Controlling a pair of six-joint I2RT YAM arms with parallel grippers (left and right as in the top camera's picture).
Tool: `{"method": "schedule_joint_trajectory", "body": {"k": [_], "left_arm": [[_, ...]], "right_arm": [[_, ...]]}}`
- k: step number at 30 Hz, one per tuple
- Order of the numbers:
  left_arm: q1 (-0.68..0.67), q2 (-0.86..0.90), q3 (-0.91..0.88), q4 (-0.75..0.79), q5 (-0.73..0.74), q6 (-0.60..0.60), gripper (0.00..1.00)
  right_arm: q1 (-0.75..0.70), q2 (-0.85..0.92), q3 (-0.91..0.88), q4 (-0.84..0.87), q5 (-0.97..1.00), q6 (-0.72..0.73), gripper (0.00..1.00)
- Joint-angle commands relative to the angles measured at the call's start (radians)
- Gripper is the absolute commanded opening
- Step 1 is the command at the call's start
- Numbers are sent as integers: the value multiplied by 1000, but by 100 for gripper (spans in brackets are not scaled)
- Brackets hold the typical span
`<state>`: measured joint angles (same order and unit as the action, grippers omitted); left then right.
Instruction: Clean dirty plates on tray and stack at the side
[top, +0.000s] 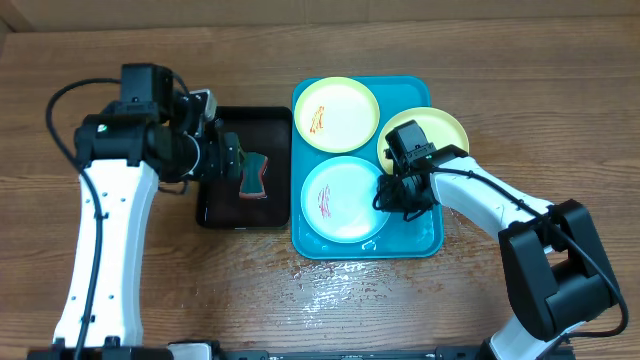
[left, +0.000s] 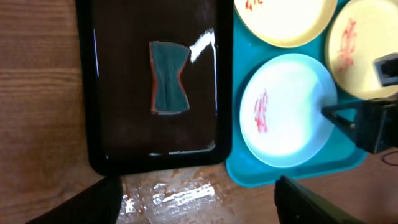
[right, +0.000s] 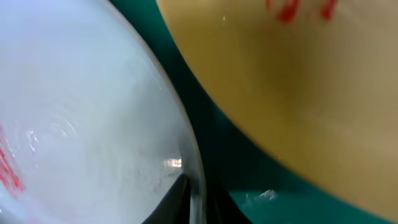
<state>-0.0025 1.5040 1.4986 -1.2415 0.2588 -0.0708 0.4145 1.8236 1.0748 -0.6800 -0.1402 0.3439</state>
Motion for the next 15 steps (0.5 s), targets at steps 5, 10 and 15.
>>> {"method": "schedule_joint_trajectory", "body": {"k": [5, 10, 15], "left_arm": [[-79, 185, 6, 23, -204, -122, 72], [-90, 342, 6, 40, -207, -188, 66], [-90, 481, 6, 89, -191, -203, 54]], "right_arm": [[0, 1, -2, 19, 37, 1, 5], [0, 1, -2, 18, 43, 1, 5], [0, 1, -2, 18, 43, 0, 5]]}}
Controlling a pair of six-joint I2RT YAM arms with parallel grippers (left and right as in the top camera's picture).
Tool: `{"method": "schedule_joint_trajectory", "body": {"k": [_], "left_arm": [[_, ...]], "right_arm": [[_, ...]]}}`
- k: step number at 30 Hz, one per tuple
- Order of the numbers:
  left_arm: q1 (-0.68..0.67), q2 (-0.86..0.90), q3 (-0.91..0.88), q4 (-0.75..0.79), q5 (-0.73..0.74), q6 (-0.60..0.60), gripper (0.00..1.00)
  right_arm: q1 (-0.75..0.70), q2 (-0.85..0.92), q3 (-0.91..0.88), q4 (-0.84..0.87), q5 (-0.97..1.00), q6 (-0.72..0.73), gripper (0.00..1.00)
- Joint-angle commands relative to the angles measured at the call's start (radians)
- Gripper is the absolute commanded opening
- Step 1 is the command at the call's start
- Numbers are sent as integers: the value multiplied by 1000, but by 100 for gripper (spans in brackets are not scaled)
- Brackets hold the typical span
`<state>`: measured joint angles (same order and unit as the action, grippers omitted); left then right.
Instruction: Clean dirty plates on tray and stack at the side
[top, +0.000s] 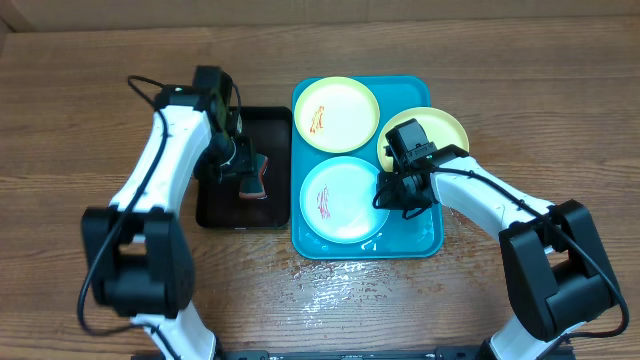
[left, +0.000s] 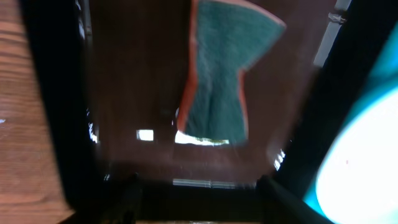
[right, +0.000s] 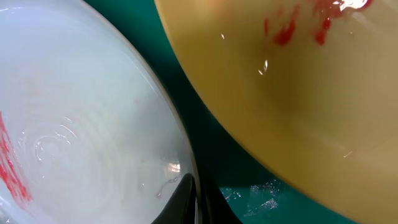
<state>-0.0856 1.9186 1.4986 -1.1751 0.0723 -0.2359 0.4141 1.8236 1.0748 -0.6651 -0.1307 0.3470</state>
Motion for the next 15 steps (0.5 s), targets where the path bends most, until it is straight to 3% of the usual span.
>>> {"method": "schedule_joint_trajectory", "body": {"k": [1, 9, 11, 13, 15], "left_arm": [[-8, 91, 6, 38, 9, -38, 52], [-60, 211, 6, 138, -18, -14, 45], [-74, 225, 6, 141, -42, -14, 36], [-87, 233, 6, 136, -57, -14, 12], [-94, 232, 7, 130, -57, -14, 6]], "right_arm": [[1, 1, -2, 3, 34, -2, 5], [1, 1, -2, 3, 33, -2, 5], [1, 1, -2, 3, 33, -2, 5], [1, 1, -2, 3, 33, -2, 5], [1, 1, -2, 3, 33, -3, 5]]}}
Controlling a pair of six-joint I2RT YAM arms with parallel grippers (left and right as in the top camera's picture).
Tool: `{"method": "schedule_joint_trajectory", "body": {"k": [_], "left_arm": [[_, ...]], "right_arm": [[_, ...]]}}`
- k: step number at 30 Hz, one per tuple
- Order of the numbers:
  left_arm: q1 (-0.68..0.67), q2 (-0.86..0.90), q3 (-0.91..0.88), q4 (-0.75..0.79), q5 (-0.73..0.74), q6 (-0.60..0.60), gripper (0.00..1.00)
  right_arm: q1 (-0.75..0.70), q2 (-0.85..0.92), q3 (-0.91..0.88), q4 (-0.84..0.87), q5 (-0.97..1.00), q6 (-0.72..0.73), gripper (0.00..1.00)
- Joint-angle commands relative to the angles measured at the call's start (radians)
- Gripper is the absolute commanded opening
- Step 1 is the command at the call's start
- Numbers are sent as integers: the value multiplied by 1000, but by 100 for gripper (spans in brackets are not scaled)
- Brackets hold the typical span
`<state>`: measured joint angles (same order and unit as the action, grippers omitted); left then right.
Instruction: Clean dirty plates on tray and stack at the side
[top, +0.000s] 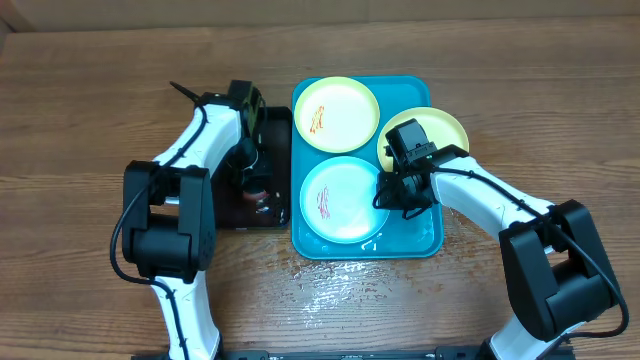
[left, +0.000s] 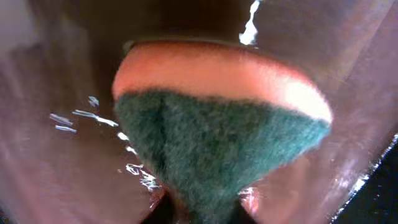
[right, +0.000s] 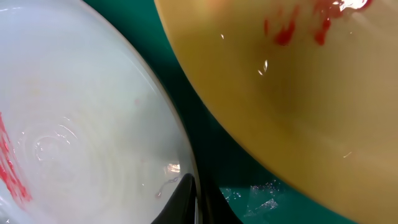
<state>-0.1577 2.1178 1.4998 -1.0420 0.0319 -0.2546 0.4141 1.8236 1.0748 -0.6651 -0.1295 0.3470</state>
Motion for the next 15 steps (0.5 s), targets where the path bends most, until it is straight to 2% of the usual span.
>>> {"method": "schedule_joint_trajectory", "body": {"k": [1, 3, 5, 10, 11, 12, 15], "left_arm": [[-22, 31, 6, -8, -17, 4, 7], [-22, 26, 7, -22, -17, 3, 15], [-19, 18, 13, -48, -17, -2, 30], [-18, -10, 37, -84, -17, -4, 86], [-18, -14, 39, -84, -18, -4, 95], [-18, -16, 40, -82, -19, -3, 99], [-18, -13, 39, -64, -41, -3, 100]], "right_arm": [[1, 1, -2, 3, 32, -3, 5], [1, 1, -2, 2, 32, -3, 5], [1, 1, -2, 2, 32, -3, 5], [1, 1, -2, 2, 32, -3, 5], [1, 1, -2, 2, 32, -3, 5], [1, 1, -2, 2, 32, -3, 5], [1, 1, -2, 2, 32, -3, 5]]}}
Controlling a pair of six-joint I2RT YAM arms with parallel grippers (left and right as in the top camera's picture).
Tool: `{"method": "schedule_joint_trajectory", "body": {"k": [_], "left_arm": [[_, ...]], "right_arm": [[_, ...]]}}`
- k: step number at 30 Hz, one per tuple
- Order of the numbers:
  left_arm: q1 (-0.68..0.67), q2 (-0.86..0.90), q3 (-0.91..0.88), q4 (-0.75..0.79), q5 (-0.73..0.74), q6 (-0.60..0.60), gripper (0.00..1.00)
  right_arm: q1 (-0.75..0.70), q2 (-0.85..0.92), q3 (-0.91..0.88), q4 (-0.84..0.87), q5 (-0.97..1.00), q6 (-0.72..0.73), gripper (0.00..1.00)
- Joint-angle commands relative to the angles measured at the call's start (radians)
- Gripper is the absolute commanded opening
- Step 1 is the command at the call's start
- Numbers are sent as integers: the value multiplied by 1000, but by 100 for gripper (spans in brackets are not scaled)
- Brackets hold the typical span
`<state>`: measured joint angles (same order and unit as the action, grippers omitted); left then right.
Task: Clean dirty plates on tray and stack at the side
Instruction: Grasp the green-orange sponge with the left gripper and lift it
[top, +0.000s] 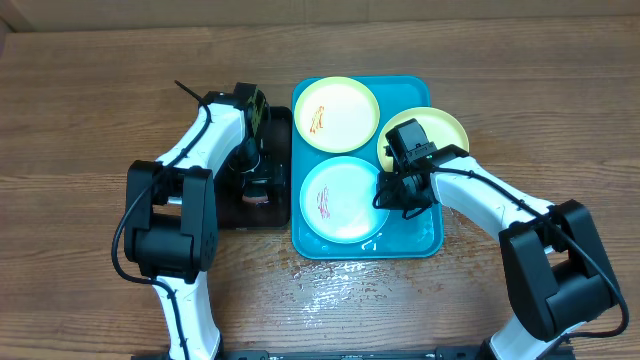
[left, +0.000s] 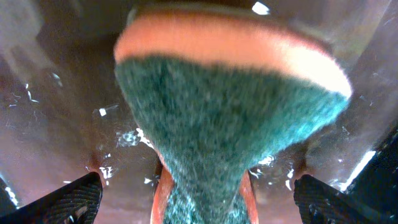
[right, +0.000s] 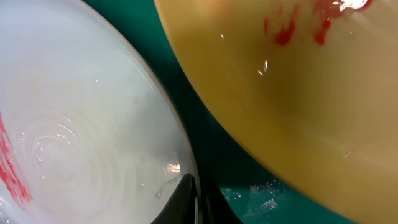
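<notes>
A green-and-orange sponge (left: 230, 118) lies in the wet black tray (top: 215, 210). My left gripper (left: 202, 202) is down over it and open, one fingertip (left: 78, 199) on each side of the sponge's narrow waist. Three plates with red smears sit on or against the teal tray (top: 430, 240): a yellow one (top: 336, 113) at the back, a pale blue one (top: 340, 200) in front, and a second yellow one (top: 445, 125) leaning on the right edge. My right gripper (right: 198, 200) is shut on the pale plate's right rim (right: 180, 143).
Spilled water (top: 340, 280) glistens on the wooden table in front of the teal tray. The black tray lies directly left of the teal one, their edges touching. My right arm (top: 500, 205) reaches in from the front right.
In the left wrist view both fingertips now show spread at either side of the sponge, where none showed at the sides before. The right gripper and the plates have not moved.
My left gripper was open high above the black tray, then lower over the sponge, then close down on it, and now stands open astride it. The right gripper stayed pinched on the pale plate's rim at every moment.
</notes>
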<state>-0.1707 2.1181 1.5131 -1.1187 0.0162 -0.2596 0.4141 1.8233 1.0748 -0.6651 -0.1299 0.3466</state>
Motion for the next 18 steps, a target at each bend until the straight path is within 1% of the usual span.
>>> {"method": "schedule_joint_trajectory", "body": {"k": [1, 2, 3, 4, 5, 6, 8, 9, 14, 18], "left_arm": [[-5, -13, 25, 21, -28, 6, 100], [-5, -13, 22, 38, -27, 13, 100], [-5, -13, 18, 53, -27, 12, 97], [-6, -13, 13, 71, -27, 13, 90], [-8, -13, 8, 87, -27, 12, 80], [-10, -13, -1, 107, -27, 12, 59], [-13, -13, -7, 124, -26, 11, 36], [-15, -13, -7, 125, -26, 11, 4], [-15, -13, -6, 113, -27, 8, 4], [-13, -24, 6, 69, -24, 9, 4]], "right_arm": [[1, 2, -2, 2, 32, -2, 5], [1, 2, -2, 2, 32, -2, 6], [1, 2, -2, 2, 32, -2, 6], [1, 2, -2, 2, 32, -2, 6], [1, 2, -2, 2, 32, -2, 6], [1, 2, -2, 2, 32, -2, 6], [1, 2, -2, 2, 32, -2, 6], [1, 2, -2, 2, 32, -2, 6], [1, 2, -2, 2, 32, -2, 6], [1, 2, -2, 2, 32, -2, 6]]}}
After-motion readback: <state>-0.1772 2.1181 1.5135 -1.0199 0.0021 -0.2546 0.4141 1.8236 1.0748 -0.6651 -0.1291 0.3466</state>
